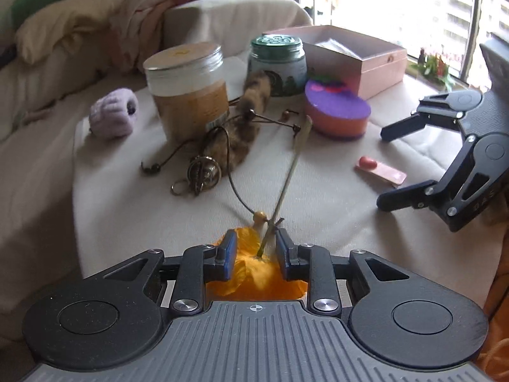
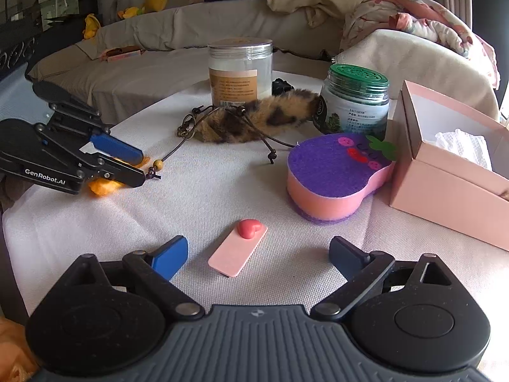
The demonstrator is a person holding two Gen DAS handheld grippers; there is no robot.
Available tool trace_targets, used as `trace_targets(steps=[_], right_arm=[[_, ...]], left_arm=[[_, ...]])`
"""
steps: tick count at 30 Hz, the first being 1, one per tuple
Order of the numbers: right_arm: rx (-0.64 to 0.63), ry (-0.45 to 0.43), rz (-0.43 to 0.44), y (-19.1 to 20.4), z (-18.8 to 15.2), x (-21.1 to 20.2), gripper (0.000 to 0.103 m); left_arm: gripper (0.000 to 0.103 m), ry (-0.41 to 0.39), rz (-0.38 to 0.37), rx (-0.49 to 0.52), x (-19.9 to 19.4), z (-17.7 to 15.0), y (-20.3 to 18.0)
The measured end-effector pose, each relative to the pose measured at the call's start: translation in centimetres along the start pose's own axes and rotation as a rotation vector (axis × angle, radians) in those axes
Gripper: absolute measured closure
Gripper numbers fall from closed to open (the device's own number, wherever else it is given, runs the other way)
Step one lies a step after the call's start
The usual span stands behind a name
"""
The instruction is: Organize soft objects
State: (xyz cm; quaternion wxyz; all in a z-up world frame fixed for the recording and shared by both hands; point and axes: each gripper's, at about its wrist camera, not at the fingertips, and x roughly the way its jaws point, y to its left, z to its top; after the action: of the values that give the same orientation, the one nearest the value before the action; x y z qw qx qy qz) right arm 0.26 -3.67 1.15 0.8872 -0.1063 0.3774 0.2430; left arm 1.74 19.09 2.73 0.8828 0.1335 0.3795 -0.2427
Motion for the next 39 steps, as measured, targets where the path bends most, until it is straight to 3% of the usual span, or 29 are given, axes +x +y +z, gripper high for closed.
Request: trace_targets(steps=[2, 6, 9, 11, 12, 14, 16, 24, 31, 35, 39], right_arm=[[-0.003, 0.011, 0.005, 0.0, 0.0, 0.1, 0.000], [-0.008, 0.018, 0.014, -0.1, -0.1, 0.1, 0.000], [0.003, 0.010, 0.009, -0.1, -0.1, -0.1, 0.005], [-0.006, -0.016, 0.005, 0.2, -0.3, -0.5, 0.026], [-0.018, -0.020, 0.010, 0.4, -0.3, -0.6, 0.032], [-0.032, -0.021, 0.022, 0.8, 0.0, -0.9, 0.069], [-0.053, -0.003, 0.035, 1.3, 0.3, -1.1, 0.084], [-0.033, -0.045, 0.035, 0.3, 0.6, -4.2, 0.084], [0.000, -0.078, -0.040, -2.7, -0.3, -8.0, 0.084], [0.025, -0.123, -0.101, -4.9, -1.1, -11.5, 0.084], [0.036, -0.214, -0.189, -7.7, -0.4, -15.2, 0.084]], left_arm=[[0.073, 0.003, -0.014, -0.032, -0.4, -0.4, 0.4], [0.073, -0.015, -0.001, -0.093, -1.1, -1.4, 0.6], [0.073, -0.064, 0.045, -0.071, -1.4, -2.1, -0.5], [0.077, -0.086, 0.050, -0.056, -1.6, -2.6, -1.0], [0.078, -0.097, 0.048, -0.059, -1.6, -2.7, -1.1], [0.078, -0.124, 0.057, -0.084, -1.8, -3.2, -1.2], [0.079, -0.139, 0.068, -0.099, -1.8, -3.4, -1.3], [0.081, -0.186, 0.023, -0.122, -2.7, -3.0, -2.2], [0.082, -0.264, -0.048, -0.109, -4.4, -1.0, -4.4], [0.081, -0.364, -0.129, -0.026, -5.6, 3.2, -7.7], [0.081, -0.462, -0.222, 0.034, -5.3, 11.0, -10.1]])
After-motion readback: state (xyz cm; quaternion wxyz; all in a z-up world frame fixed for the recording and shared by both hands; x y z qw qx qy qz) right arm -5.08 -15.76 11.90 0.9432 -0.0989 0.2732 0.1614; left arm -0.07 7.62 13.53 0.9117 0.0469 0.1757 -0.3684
